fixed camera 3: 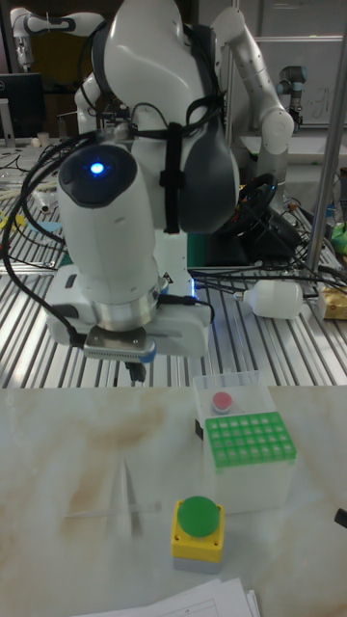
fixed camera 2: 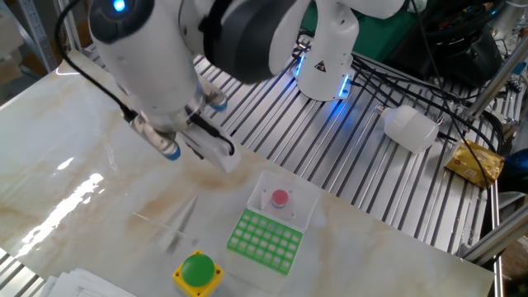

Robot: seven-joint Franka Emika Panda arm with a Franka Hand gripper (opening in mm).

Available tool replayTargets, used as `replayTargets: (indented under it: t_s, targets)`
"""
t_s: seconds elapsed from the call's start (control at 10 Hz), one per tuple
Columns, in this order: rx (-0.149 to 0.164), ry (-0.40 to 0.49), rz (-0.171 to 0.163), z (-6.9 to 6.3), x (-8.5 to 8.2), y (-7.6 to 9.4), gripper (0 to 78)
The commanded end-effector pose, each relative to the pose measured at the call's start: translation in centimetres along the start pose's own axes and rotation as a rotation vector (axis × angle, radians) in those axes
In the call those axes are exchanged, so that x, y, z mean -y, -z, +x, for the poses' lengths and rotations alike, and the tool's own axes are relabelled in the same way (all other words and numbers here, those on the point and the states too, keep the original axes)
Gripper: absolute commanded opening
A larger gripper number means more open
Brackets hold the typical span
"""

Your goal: Insert a large pipette tip into the holder for large pipette tips

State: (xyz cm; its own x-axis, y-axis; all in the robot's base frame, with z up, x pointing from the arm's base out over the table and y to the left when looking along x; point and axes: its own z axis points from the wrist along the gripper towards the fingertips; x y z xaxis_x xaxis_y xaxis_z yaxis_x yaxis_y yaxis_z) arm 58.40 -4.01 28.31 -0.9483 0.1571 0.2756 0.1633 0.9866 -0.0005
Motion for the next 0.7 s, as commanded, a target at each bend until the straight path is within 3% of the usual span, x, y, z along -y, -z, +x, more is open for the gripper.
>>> replayTargets:
  t_s: [0.1, 0.3, 0.7]
  targets:
    - [0.015, 0.058, 0.019, -1.7, 0.0, -1.7, 0.0]
    - [0.025, 0.074, 0.036, -2.3, 0.2, -2.5, 0.0]
    - [0.034, 0.106, 0.03, -3.7, 0.9, -4.4, 0.0]
